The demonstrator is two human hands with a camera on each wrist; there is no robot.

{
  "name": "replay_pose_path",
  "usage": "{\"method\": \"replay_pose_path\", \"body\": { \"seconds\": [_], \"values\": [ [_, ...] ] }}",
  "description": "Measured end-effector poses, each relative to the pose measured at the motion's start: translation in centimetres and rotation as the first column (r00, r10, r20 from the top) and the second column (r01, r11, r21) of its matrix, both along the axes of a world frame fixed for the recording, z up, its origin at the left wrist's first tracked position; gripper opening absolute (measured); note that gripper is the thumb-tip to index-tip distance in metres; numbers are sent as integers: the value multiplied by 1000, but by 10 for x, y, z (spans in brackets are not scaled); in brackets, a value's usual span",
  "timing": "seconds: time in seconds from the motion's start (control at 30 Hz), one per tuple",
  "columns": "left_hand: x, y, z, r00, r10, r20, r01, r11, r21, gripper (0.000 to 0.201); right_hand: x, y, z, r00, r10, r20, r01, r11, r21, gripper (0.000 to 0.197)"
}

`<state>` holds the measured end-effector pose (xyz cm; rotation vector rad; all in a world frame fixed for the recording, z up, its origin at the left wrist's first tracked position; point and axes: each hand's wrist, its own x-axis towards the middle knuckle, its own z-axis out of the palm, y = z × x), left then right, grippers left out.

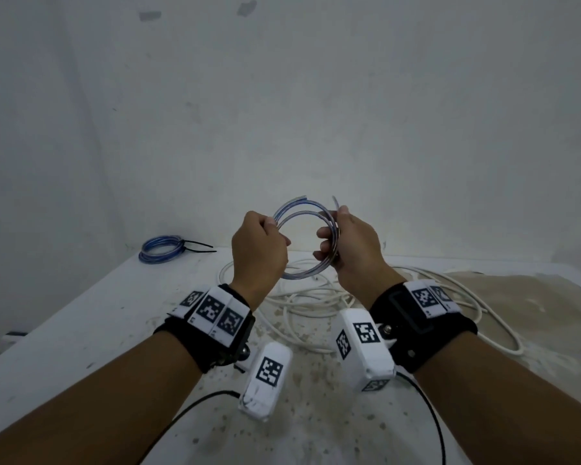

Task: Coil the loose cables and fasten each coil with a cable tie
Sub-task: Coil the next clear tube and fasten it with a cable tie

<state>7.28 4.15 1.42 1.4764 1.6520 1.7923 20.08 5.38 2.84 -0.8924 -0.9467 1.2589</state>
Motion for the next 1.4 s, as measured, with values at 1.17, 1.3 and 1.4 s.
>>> {"method": "replay_pose_path", "body": {
  "seconds": [1.17, 1.3, 1.4],
  "values": [
    [37, 128, -44, 825, -155, 543, 161, 986, 36, 14, 11, 118, -56, 954, -237, -185, 218, 969, -117, 35],
    [28, 128, -45, 660, -188, 727, 251, 968, 23, 14, 8, 113, -55, 925, -179, -334, 131, 978, -162, 23],
    [24, 127, -43, 457, -226, 860, 390, 920, 35, 16, 2, 111, -59, 895, -248, -371, 194, 965, -176, 26]
  ]
}}
